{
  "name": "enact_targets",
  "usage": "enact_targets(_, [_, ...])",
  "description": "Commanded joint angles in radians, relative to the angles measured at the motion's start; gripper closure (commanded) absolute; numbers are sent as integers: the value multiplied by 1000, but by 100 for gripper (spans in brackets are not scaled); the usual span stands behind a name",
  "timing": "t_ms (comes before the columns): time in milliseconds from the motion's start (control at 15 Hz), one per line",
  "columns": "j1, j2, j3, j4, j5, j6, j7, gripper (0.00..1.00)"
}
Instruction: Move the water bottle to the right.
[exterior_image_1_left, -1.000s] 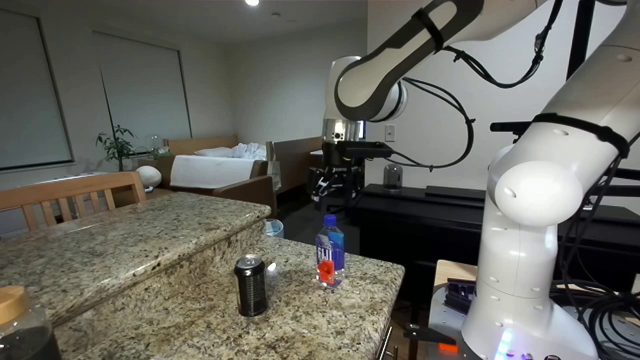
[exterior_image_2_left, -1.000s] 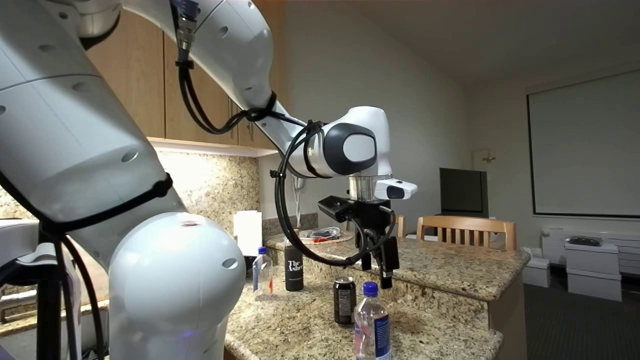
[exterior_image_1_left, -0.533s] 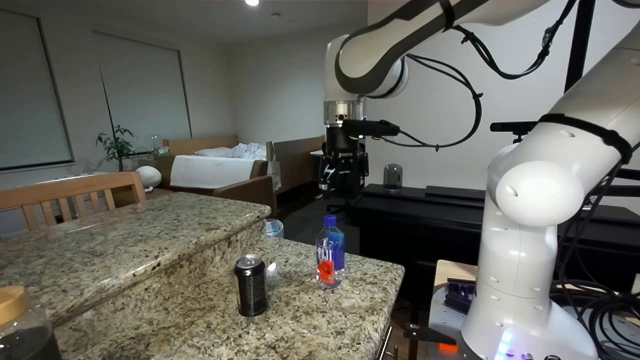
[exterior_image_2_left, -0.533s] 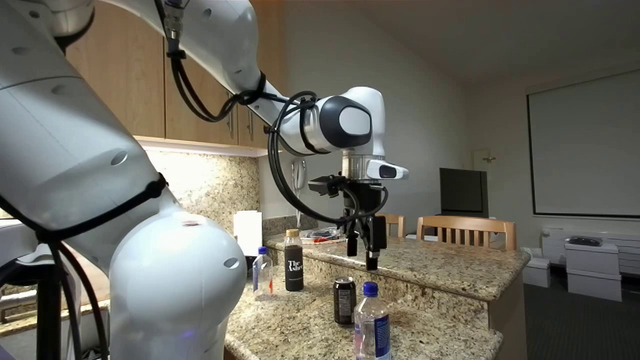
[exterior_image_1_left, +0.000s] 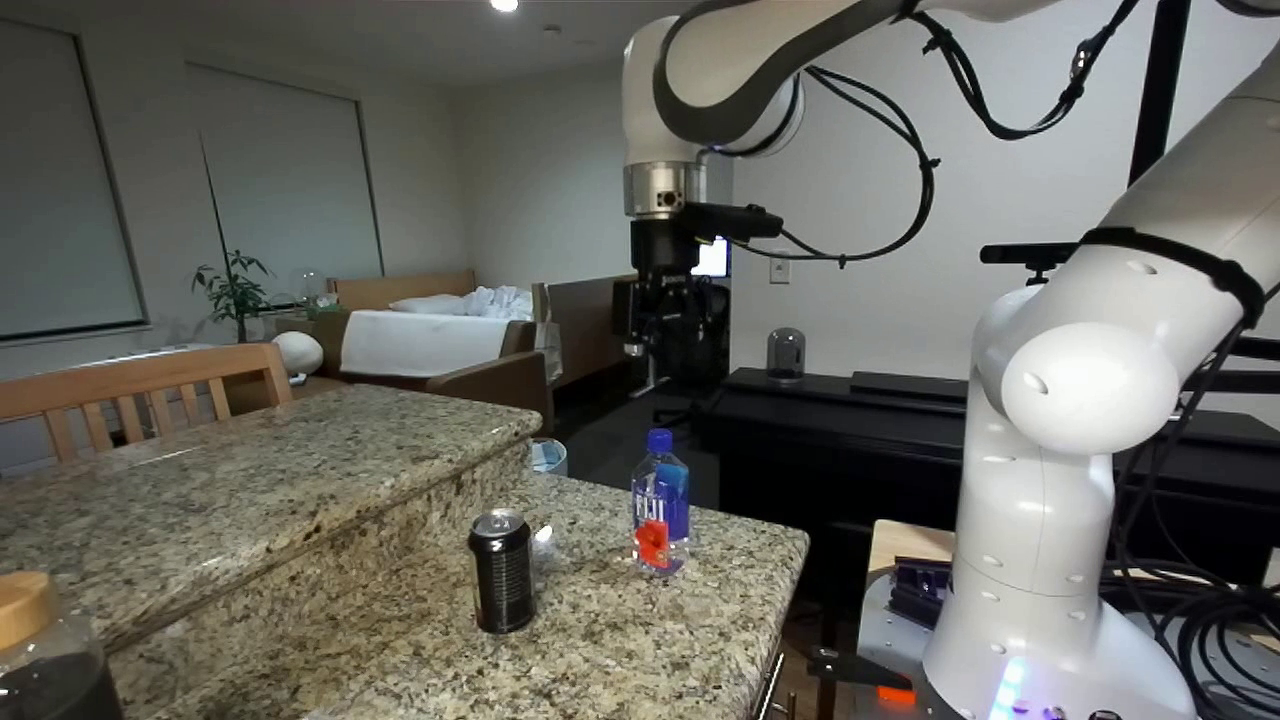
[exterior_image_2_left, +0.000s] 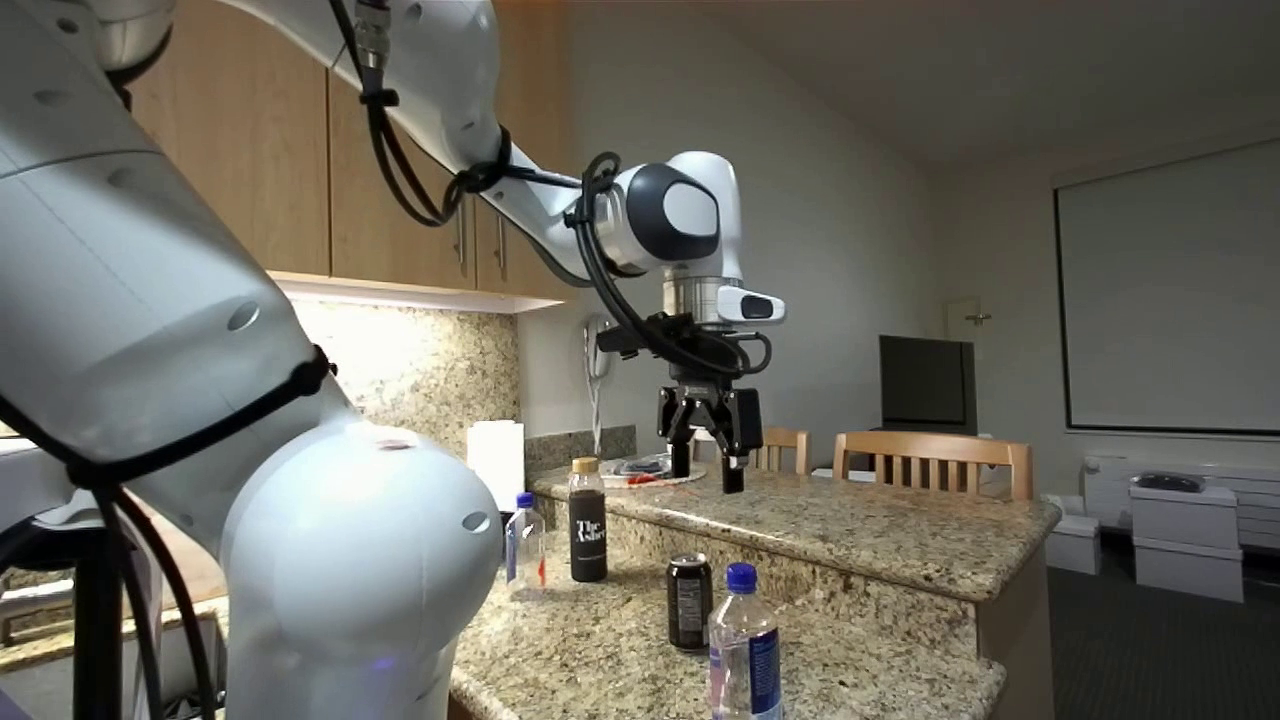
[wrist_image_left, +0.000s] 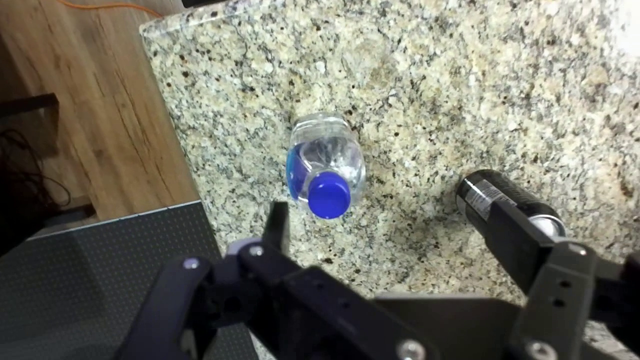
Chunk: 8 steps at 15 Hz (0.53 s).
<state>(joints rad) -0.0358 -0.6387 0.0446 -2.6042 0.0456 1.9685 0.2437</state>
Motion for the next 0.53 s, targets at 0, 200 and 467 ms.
enact_targets(0, [31,6,-6,23,-19,-27,-115,0])
enact_targets(200, [38,2,-13,23,-24,-32,-161,0])
enact_targets(467, [31,0,-5,10,-11,-5,-133,0])
